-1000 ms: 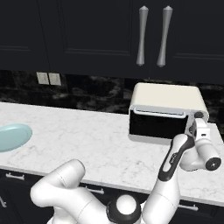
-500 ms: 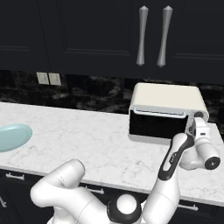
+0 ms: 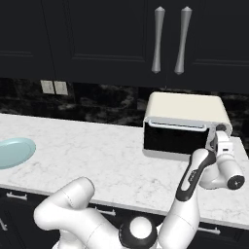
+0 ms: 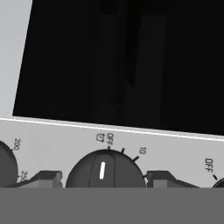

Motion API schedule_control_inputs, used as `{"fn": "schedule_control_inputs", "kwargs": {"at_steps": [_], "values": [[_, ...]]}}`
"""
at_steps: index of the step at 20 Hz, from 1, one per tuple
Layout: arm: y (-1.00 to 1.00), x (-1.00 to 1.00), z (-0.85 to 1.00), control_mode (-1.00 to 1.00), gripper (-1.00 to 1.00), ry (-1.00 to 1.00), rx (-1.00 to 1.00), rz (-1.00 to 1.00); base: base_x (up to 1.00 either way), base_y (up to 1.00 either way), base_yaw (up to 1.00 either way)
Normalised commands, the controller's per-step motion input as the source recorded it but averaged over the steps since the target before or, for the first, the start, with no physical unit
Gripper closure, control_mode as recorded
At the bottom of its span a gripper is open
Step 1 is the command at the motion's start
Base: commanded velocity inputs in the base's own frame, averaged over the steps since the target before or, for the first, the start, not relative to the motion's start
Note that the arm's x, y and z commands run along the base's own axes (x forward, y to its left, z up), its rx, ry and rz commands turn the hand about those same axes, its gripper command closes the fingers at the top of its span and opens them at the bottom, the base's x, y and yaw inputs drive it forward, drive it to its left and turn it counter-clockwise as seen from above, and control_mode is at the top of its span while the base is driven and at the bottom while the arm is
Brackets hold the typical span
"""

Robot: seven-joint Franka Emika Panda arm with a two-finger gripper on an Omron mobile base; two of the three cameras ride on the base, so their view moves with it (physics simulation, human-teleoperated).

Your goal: Pick up the kebab skewer and baguette bread, and place them inside the toaster oven. Close the toaster oven door and start by setting the timer.

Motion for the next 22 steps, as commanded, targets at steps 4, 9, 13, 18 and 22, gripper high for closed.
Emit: {"fn": "schedule_control_inputs", "kwargs": {"at_steps": [4, 9, 13, 18, 22], "values": [[0.0, -0.01, 0.0, -1.0, 1.0, 0.0, 0.1, -0.03, 0.0, 0.0, 0.0], [0.0, -0.06, 0.05, -1.0, 1.0, 0.0, 0.28, -0.07, 0.0, 0.0, 0.0], [0.0, -0.1, 0.05, -1.0, 1.0, 0.0, 0.36, -0.09, 0.0, 0.0, 0.0], [0.02, -0.14, 0.02, -1.0, 1.0, 0.0, 0.4, -0.11, 0.0, 0.0, 0.0], [0.11, -0.11, 0.0, -1.0, 1.0, 0.0, 0.43, -0.13, 0.0, 0.0, 0.0]]}}
